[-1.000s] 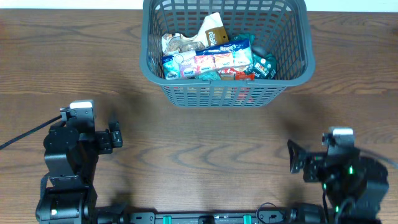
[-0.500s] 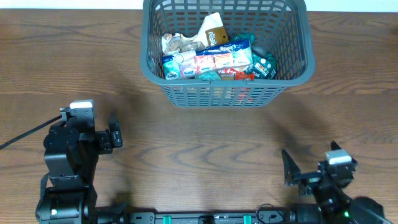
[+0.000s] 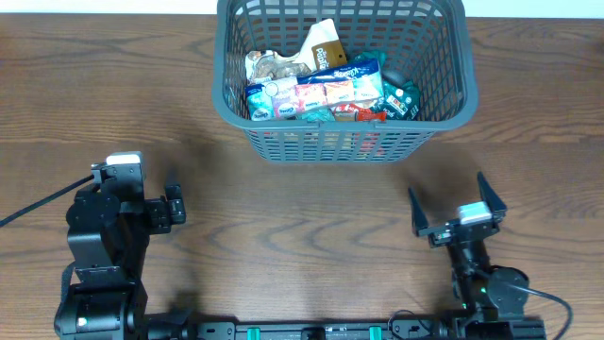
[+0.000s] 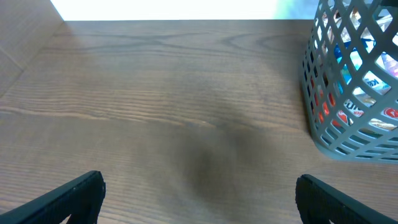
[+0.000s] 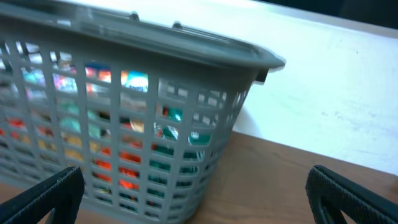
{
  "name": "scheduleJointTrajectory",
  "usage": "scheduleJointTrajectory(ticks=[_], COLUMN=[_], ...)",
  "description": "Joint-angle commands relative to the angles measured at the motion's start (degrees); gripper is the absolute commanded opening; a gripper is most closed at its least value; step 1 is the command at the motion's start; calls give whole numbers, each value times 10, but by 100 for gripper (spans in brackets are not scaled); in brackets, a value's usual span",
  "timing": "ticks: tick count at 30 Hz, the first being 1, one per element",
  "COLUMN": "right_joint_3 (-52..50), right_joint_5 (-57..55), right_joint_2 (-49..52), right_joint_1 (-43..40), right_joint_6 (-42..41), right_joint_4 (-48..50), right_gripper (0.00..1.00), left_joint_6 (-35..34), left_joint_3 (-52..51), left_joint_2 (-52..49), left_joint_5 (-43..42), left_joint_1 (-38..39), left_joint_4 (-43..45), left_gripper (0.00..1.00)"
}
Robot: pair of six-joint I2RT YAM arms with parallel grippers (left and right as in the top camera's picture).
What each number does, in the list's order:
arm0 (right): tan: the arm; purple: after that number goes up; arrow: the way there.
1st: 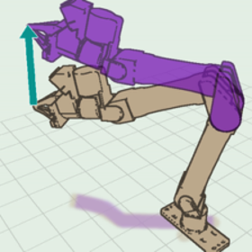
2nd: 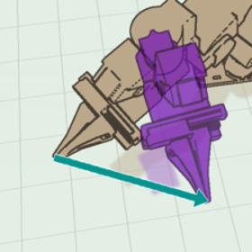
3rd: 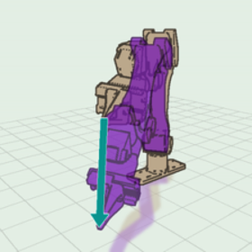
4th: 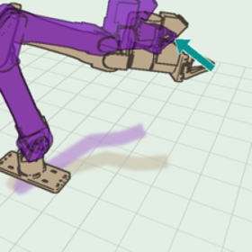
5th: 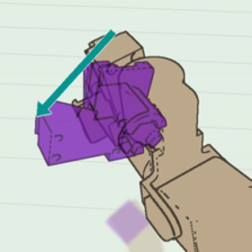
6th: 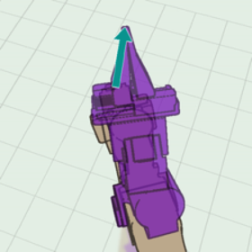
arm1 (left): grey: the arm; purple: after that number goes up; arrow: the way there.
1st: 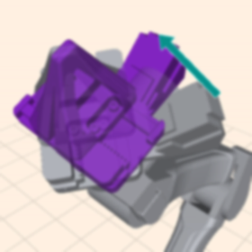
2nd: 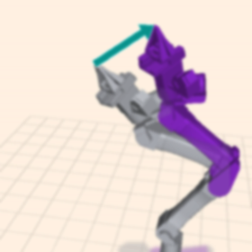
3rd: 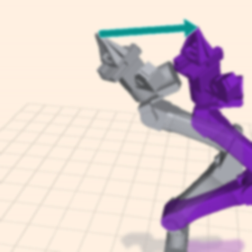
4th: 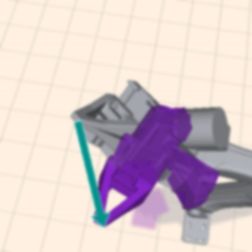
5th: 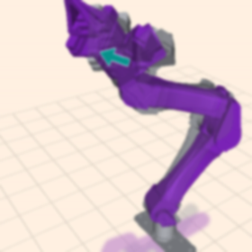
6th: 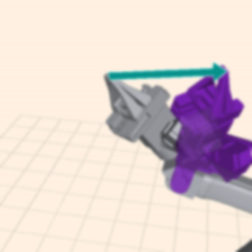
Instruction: Pack container
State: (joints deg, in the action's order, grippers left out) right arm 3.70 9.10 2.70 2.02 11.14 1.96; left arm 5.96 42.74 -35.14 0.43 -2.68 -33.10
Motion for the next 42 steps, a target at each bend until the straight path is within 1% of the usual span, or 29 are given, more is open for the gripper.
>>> scheduleJointTrajectory(ticks=[1, 7, 12, 42], right_joint_3=[-33, -34, -34, -34], right_joint_5=[-9, -26, -46, -46], right_joint_2=[-25, -24, -24, -24], right_joint_1=[5, 7, 7, 7], right_joint_6=[48, 46, 41, 37], right_joint_4=[14, -60, -61, -58], right_gripper=[99, 99, 99, 99], left_joint_6=[-5, -5, -5, -5], left_joint_3=[-2, -2, -2, -2], left_joint_2=[0, 0, 0, 0], left_joint_5=[3, 3, 3, 3], left_joint_1=[-2, -2, -2, -2], left_joint_4=[2, 2, 2, 2], left_gripper=[99, 99, 99, 99])
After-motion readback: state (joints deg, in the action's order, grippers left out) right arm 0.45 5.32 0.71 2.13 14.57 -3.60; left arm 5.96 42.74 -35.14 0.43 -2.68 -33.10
